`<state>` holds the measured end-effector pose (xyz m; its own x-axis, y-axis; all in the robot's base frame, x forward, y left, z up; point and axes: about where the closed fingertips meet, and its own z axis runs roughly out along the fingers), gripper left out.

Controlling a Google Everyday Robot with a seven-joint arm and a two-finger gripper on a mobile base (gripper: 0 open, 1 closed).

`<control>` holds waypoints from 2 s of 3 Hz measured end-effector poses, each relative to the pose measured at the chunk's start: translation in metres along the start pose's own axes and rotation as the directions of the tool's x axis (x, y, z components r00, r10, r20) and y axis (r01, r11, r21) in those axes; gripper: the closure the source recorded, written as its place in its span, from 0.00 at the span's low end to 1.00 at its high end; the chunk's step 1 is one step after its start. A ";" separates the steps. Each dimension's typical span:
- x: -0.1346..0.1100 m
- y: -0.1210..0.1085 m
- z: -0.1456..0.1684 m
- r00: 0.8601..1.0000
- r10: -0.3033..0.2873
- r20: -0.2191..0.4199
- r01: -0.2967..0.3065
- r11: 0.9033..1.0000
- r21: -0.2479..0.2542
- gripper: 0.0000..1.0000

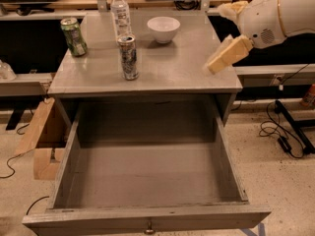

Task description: Place redbull can into top drawer

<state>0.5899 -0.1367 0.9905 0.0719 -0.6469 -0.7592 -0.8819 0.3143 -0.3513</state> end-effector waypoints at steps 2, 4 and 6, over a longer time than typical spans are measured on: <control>-0.037 -0.021 0.052 0.926 0.079 0.369 -0.079 0.997 -0.015 0.00; -0.040 -0.029 0.086 0.915 0.102 0.390 -0.088 0.995 -0.053 0.00; -0.056 -0.059 0.185 0.856 0.166 0.489 -0.104 0.983 -0.152 0.00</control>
Offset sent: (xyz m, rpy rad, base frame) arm 0.0345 0.0254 0.0007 0.2429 -0.0651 0.0409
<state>0.7243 0.0095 0.9519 0.1425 -0.1620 -0.9764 -0.9453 0.2703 -0.1828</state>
